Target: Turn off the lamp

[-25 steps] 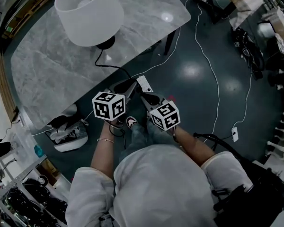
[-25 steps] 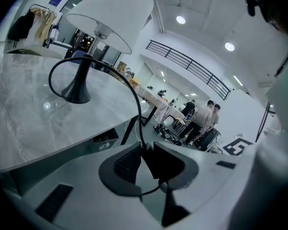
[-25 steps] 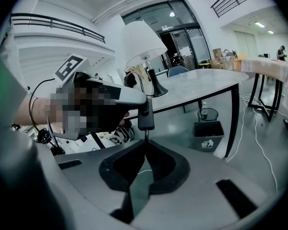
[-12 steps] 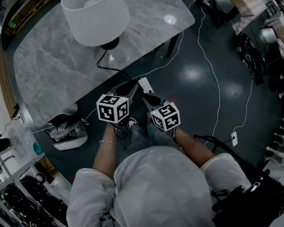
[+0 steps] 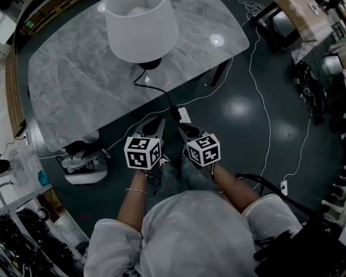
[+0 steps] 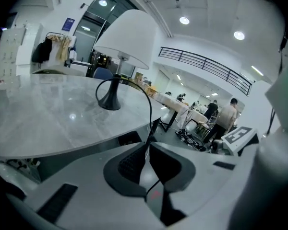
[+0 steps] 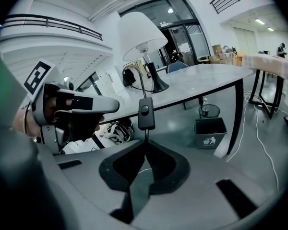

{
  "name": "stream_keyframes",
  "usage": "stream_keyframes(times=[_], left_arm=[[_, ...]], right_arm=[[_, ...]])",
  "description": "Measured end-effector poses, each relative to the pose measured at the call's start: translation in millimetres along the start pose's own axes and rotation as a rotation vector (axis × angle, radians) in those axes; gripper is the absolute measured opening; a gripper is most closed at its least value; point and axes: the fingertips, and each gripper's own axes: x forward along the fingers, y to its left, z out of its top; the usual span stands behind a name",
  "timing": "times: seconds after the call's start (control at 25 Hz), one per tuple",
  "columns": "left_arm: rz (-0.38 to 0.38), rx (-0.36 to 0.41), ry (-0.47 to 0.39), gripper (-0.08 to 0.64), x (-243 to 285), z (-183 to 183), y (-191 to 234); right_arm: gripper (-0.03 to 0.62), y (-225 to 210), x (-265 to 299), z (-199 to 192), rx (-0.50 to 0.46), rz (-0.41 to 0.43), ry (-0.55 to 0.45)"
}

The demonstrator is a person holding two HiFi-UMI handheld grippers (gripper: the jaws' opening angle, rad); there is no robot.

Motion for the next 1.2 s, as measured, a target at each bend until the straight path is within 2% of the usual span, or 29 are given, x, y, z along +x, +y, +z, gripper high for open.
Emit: stream_keyframes(times=[0.08, 0.6, 0.96, 1.2], left_arm=[[0.017, -0.027, 0.010, 0.012, -5.9, -11.4, 7.8], [0.057, -0.126, -0.007, 0.008, -27.5, -77.6, 44.5], [0.056, -0.167, 0.009, 0.008, -18.1, -123.7, 74.9], [0.069, -0.182, 0.039, 0.008, -21.3, -148.3, 89.5]], right_arm=[[0.015, 1.3, 6.9, -4.5, 0.005, -0.001, 0.014], [0.017, -13.3, 94.5, -73.0, 0.059, -0.038, 0.135], [0.017, -45.1, 169.4, -125.2, 0.096, -0.106, 0.199], [0.017, -54.4, 194.5, -148.3, 0.127, -0.111, 0.258]])
